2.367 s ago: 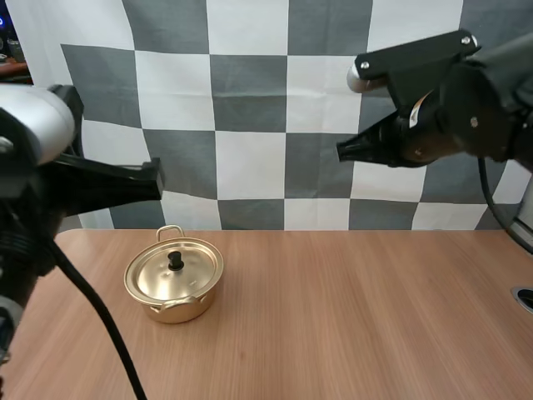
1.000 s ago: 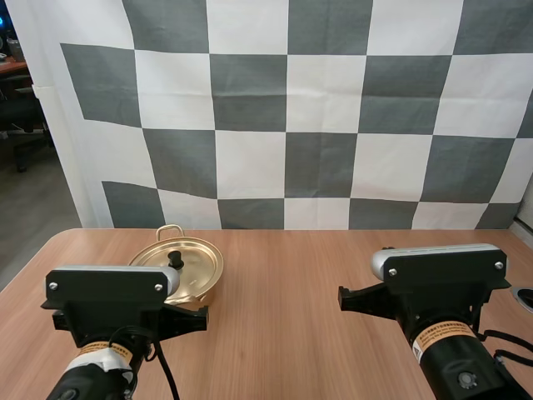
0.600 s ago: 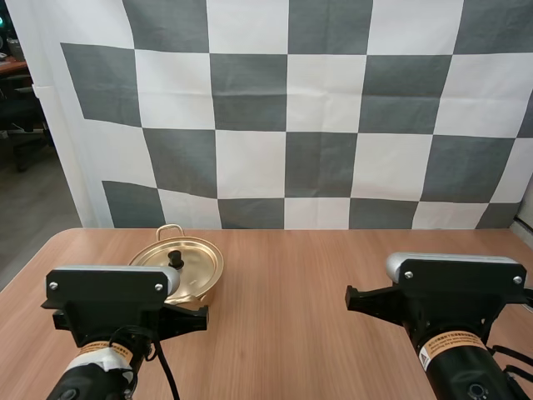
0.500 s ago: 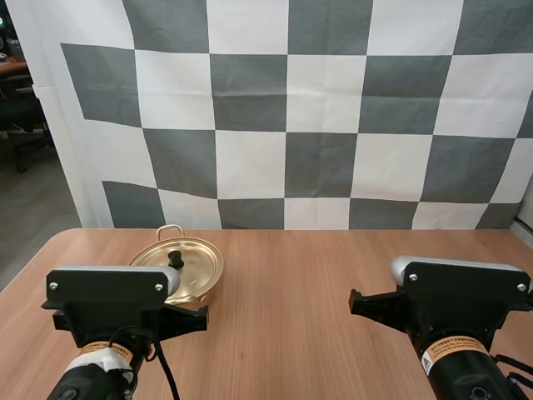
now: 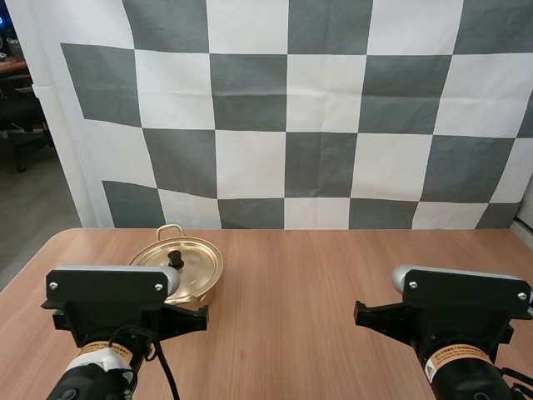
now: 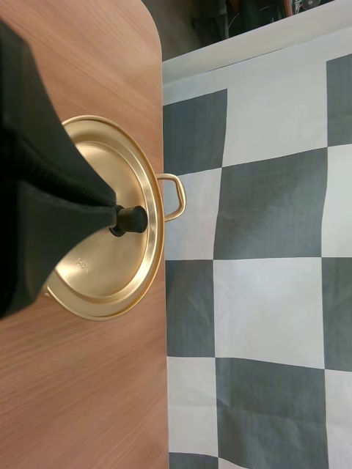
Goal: Open the pot, put the car inside, and close it
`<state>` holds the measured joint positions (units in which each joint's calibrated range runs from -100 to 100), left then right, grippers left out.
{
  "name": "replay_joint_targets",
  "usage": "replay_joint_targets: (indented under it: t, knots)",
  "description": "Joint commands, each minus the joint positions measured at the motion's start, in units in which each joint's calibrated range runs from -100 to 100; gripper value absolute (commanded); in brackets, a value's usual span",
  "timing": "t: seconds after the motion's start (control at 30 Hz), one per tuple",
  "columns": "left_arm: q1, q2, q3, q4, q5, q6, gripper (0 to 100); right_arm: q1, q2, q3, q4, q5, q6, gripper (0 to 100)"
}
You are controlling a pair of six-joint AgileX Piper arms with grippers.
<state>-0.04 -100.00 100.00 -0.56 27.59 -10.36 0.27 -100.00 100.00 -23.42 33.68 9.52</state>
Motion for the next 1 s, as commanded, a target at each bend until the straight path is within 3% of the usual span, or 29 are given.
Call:
replay_joint_targets:
  t: [0.0,0.57,0.7,0.97]
  knots:
    - [-0.01,0.0,0.0,0.0,0.09,0.02,0,0.0,0.0,0.0,0.09,0.04,-1.04,0]
    - [-0.01,0.0,0.0,0.0,0.09,0.02,0,0.43,0.0,0.0,0.64,-0.81,-4.28,0]
    - [-0.01,0.0,0.0,0.0,0.09,0.02,0,0.43,0.0,0.0,1.6,-2.01,-7.12,0]
    - [-0.01,0.0,0.0,0.0,0.09,0.02,0,0.43,0.0,0.0,11.29,-2.6,-20.49,0]
